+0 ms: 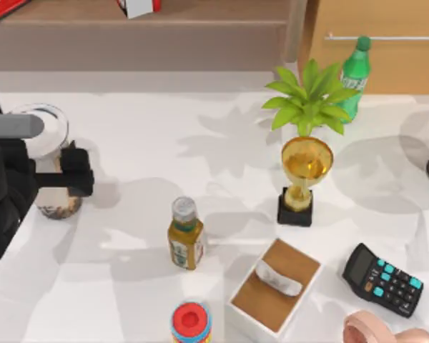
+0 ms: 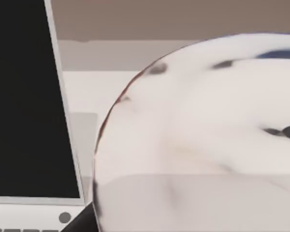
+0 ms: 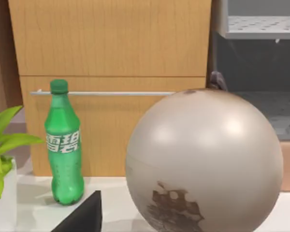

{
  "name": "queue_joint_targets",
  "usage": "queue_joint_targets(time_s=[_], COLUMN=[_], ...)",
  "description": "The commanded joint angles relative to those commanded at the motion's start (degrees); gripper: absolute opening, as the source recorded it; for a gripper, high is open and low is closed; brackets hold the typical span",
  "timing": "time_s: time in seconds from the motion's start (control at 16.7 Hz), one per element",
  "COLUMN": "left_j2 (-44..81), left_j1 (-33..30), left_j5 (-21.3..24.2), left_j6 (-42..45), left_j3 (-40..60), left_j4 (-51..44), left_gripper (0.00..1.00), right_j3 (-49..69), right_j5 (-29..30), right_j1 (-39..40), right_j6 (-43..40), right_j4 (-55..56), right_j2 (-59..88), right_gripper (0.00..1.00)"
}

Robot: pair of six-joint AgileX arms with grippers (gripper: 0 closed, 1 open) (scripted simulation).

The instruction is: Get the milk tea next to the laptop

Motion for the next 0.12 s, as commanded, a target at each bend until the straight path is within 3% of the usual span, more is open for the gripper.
queue_joint_targets(time_s=[0.12], left_j2=[0.0], left_j1=[0.0], left_j5=[0.0], left_j6=[0.0], left_j3=[0.0], left_j4=[0.0], left_gripper=[1.0], right_j3=[0.0], right_j5=[0.0], right_j1=[0.0], right_j6=[0.0], right_j4=[0.0], right_j2=[0.0], right_gripper=[1.0])
